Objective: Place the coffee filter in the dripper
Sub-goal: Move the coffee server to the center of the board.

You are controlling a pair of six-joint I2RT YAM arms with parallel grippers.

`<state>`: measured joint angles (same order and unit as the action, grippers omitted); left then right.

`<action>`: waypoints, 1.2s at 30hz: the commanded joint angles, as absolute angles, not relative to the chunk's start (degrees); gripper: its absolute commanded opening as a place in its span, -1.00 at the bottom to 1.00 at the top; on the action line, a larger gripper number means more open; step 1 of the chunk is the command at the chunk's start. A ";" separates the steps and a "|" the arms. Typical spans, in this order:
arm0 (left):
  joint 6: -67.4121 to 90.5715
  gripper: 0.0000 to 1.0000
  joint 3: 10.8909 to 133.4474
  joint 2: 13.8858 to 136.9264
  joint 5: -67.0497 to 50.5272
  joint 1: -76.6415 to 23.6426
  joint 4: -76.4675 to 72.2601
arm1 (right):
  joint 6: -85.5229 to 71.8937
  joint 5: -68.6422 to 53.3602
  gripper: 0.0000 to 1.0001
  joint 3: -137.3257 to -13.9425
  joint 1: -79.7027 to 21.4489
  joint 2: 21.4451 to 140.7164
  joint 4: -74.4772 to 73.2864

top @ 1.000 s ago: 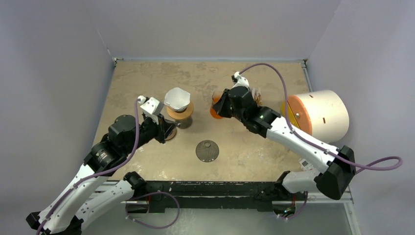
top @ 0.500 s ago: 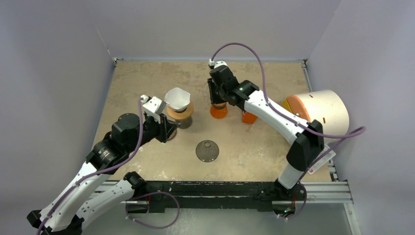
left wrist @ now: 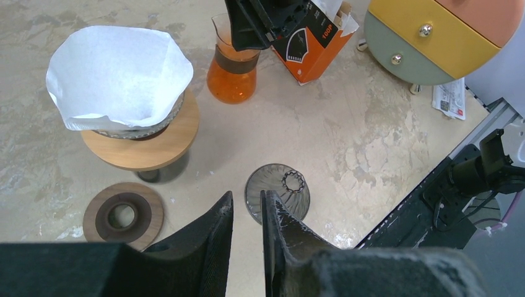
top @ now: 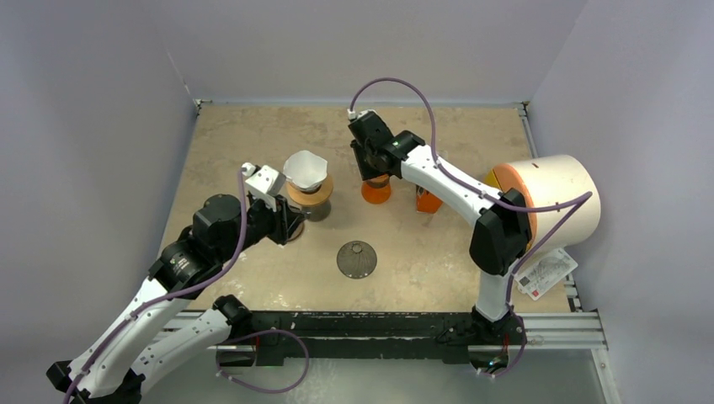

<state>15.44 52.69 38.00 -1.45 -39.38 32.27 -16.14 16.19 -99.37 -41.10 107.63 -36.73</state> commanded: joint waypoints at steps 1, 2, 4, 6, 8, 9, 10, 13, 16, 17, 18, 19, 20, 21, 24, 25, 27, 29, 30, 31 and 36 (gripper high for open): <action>15.99 -0.56 53.00 38.21 -1.62 -38.60 31.07 | -14.24 17.99 -0.38 -102.14 -40.86 108.24 -37.99; 16.07 -0.55 53.00 38.31 -1.71 -38.54 31.03 | -14.16 18.01 -0.37 -102.33 -40.87 108.59 -38.00; 16.08 -0.55 52.92 38.31 -1.84 -38.56 31.03 | -14.02 18.02 -0.37 -102.57 -40.86 109.32 -37.71; 16.12 -0.54 52.93 38.40 -1.86 -38.50 31.03 | -13.70 18.19 -0.36 -102.78 -40.82 110.01 -37.28; 16.17 -0.53 52.83 38.50 -1.93 -38.50 31.03 | -13.18 18.70 -0.36 -103.26 -40.87 110.71 -37.14; 16.17 -0.53 52.82 38.55 -2.00 -38.50 31.03 | -12.92 19.38 -0.36 -103.64 -40.87 111.28 -37.29; 16.17 -0.53 52.89 38.65 -2.02 -38.54 31.03 | -12.72 19.80 -0.36 -104.04 -40.87 111.73 -37.39; 16.17 -0.52 52.92 38.89 -2.22 -38.50 31.03 | -12.03 19.80 -0.37 -104.43 -40.87 112.76 -37.07; 16.17 -0.52 52.87 39.11 -2.33 -38.50 31.03 | -11.63 20.08 -0.38 -104.37 -40.87 113.52 -36.68; 16.17 -0.52 52.92 39.11 -2.28 -38.50 31.03 | -11.48 20.12 -0.39 -104.29 -40.85 113.69 -36.65; 16.17 -0.52 52.91 39.13 -2.28 -38.50 30.98 | -11.39 20.09 -0.40 -104.27 -40.84 113.86 -36.61; 16.17 -0.52 52.90 39.18 -2.27 -38.50 31.00 | -11.42 20.09 -0.42 -104.16 -40.87 113.90 -36.64; 16.17 -0.52 52.93 39.25 -2.27 -38.43 31.02 | -11.43 20.07 -0.43 -104.13 -40.87 113.91 -36.63; 16.17 -0.51 52.92 39.34 -2.31 -38.41 31.03 | -11.35 20.06 -0.46 -103.95 -40.87 113.91 -36.60; 16.17 -0.51 52.93 39.37 -2.31 -38.33 31.03 | -11.34 20.12 -0.58 -103.35 -40.89 113.37 -36.35; 16.17 -0.51 52.93 39.29 -2.32 -38.34 31.03 | -11.34 20.11 -0.63 -103.03 -40.85 113.13 -36.13; 16.17 -0.51 52.91 39.24 -2.27 -38.23 31.05 | -11.33 20.13 -0.76 -102.59 -40.87 112.65 -36.03; 16.17 -0.50 52.91 39.17 -2.20 -38.23 31.03 | -11.12 20.55 -0.91 -102.44 -40.87 112.21 -36.13; 16.17 -0.50 52.97 39.18 -2.18 -38.23 31.07 | -10.97 21.09 -0.98 -102.28 -40.87 111.86 -36.03; 16.17 -0.50 53.00 39.16 -2.05 -38.23 31.11 | -10.69 21.12 -1.00 -102.03 -40.89 111.55 -35.96; 16.10 -0.50 53.10 38.89 -1.52 -38.28 31.46 | -10.89 20.10 -1.00 -98.76 -40.96 108.90 -35.90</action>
